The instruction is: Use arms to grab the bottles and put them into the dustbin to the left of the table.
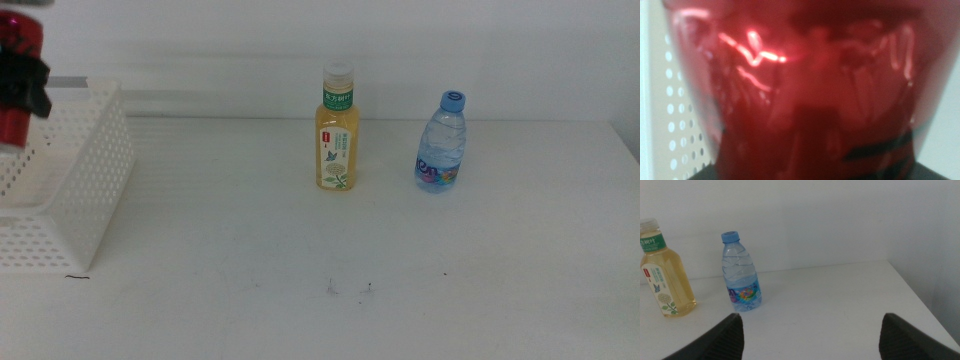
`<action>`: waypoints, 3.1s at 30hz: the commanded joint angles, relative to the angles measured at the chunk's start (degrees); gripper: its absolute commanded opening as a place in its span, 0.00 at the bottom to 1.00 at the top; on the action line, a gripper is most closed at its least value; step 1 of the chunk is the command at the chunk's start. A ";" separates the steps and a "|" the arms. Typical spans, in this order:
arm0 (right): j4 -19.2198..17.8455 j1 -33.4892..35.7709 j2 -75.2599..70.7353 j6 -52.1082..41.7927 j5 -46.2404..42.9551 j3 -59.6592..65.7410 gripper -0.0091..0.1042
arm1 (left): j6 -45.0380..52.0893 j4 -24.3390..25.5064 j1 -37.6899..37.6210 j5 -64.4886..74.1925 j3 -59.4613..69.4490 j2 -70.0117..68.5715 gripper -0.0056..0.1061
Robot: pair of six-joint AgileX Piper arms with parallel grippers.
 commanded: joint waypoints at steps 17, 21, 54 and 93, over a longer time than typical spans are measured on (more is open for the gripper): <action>-0.37 -0.42 -0.24 -0.37 -0.41 0.20 0.85 | 2.08 1.65 3.45 -6.08 -0.88 12.25 0.05; -0.37 -0.42 -0.24 -0.37 -0.41 0.20 0.85 | 2.08 2.00 3.45 -6.08 -0.88 12.76 0.14; -0.37 -0.42 -0.24 -0.37 -0.41 0.20 0.85 | -8.06 -1.05 -28.72 -26.10 26.10 -24.62 0.89; -0.37 -0.42 -0.24 -0.37 -0.41 0.20 0.85 | -22.46 -0.16 -51.38 -114.30 55.29 0.78 0.89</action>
